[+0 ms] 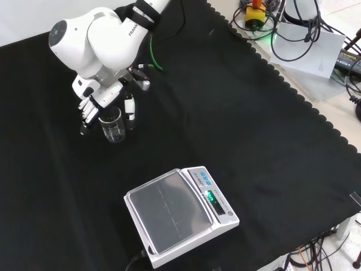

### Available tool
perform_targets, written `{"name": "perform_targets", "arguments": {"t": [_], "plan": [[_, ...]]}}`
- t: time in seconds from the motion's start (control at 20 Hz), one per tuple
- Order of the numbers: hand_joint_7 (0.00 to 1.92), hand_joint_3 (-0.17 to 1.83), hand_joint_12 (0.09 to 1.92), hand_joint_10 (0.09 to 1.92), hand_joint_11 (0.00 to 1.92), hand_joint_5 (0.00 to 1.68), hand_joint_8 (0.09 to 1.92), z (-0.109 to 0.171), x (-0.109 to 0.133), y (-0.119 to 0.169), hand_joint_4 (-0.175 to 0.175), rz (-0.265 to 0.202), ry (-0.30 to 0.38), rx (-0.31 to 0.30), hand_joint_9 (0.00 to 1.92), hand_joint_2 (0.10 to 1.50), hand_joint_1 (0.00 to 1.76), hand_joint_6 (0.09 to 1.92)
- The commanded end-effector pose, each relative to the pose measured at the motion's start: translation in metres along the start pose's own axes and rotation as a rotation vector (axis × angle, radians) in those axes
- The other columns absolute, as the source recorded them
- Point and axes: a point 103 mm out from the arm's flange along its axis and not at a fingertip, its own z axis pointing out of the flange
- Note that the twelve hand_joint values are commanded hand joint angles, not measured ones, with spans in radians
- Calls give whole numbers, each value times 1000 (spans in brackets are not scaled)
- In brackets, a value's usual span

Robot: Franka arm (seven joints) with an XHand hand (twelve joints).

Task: Pick up the beaker.

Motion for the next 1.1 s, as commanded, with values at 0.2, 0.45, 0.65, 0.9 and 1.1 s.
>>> {"name": "perform_targets", "arguments": {"t": [0.2,0.45,0.65,0.9,1.1], "plan": [[547,753,1263,1062,762,328,1156,-3,-9,-4,-26,-28,50,-57,768,707,1109,1308],[655,486,1151,1392,994,569,1509,1,3,6,-149,-27,65,-87,881,1001,1144,1519],[676,116,1133,1440,1025,626,1535,4,3,6,-175,-35,82,-93,919,1237,1167,1523],[680,83,1134,1446,1032,633,1533,-2,0,2,-175,-34,89,-97,929,1255,1169,1520],[680,79,1135,1448,1036,633,1534,-25,0,-7,-175,-40,85,-127,931,1256,1169,1520]]}}
